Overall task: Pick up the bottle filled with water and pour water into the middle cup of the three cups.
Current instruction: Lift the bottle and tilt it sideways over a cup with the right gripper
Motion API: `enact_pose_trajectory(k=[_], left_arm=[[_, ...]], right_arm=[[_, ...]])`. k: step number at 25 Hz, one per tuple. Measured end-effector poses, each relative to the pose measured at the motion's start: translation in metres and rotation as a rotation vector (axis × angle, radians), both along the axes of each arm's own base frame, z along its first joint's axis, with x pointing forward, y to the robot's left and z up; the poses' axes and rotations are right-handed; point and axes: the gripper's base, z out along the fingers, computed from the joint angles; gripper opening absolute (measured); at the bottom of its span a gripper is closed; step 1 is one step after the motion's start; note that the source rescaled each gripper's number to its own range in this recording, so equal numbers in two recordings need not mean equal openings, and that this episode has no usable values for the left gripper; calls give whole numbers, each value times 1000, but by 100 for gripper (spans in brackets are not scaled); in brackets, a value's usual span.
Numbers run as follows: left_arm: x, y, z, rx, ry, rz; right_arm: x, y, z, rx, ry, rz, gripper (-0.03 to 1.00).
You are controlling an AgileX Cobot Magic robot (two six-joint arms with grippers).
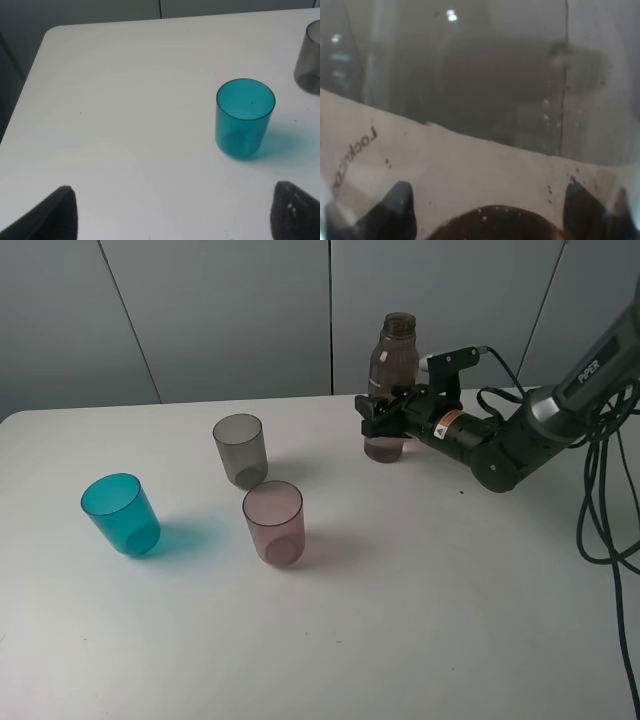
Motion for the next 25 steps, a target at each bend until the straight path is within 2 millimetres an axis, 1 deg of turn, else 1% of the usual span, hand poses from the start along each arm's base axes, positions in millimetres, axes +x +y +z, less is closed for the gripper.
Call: enact_pose_trajectory(k=[2, 5, 8, 11, 17, 22, 25], left_arm=[[0, 0, 0, 0, 0, 0], [0, 0, 0, 0, 0, 0], [0, 0, 0, 0, 0, 0], [0, 0, 0, 0, 0, 0], [0, 0, 0, 0, 0, 0], [0, 0, 0, 0, 0, 0], [0, 0, 0, 0, 0, 0]], right_arm=[[0, 0, 4, -18, 22, -5, 5], [0, 4, 18, -74, 42, -25, 4], [-1, 13, 37, -140, -6, -38, 3], [-6, 29, 51, -217, -84, -33, 2], [-11, 57, 60, -371, -173, -85, 1], [-14, 82, 69, -532, -274, -51, 1], [-13, 90, 73, -616, -305, -31, 1]])
